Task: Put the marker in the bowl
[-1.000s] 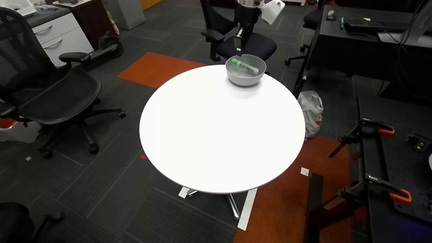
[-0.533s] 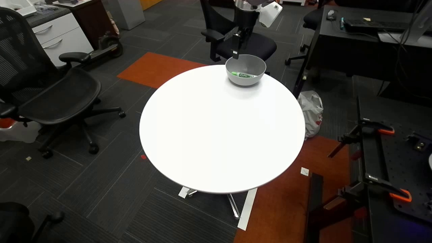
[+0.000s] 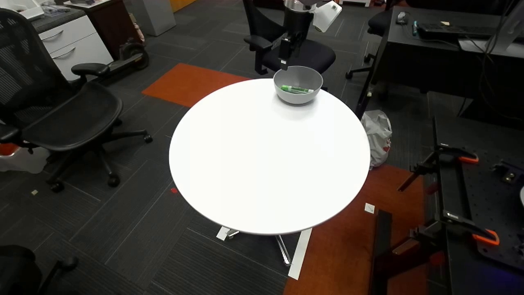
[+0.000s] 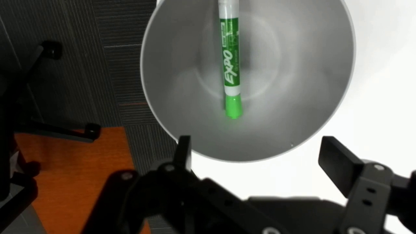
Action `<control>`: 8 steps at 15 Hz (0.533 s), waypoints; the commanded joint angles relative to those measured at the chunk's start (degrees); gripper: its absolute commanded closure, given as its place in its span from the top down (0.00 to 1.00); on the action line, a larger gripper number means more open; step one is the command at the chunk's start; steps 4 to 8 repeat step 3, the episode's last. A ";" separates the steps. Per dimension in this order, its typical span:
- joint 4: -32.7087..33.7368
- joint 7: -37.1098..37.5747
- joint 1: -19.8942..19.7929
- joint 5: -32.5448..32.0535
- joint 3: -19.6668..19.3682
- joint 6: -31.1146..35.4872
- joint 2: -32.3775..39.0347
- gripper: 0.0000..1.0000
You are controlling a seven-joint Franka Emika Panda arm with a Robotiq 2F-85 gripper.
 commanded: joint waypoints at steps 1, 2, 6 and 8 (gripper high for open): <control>0.10 0.37 -0.59 -0.64 0.66 -0.08 0.01 1.00; 0.10 0.37 -0.59 -0.64 0.66 -0.07 0.02 1.00; 0.10 0.37 -0.59 -0.64 0.66 -0.07 0.02 1.00; 0.10 0.37 -0.59 -0.64 0.66 -0.07 0.02 1.00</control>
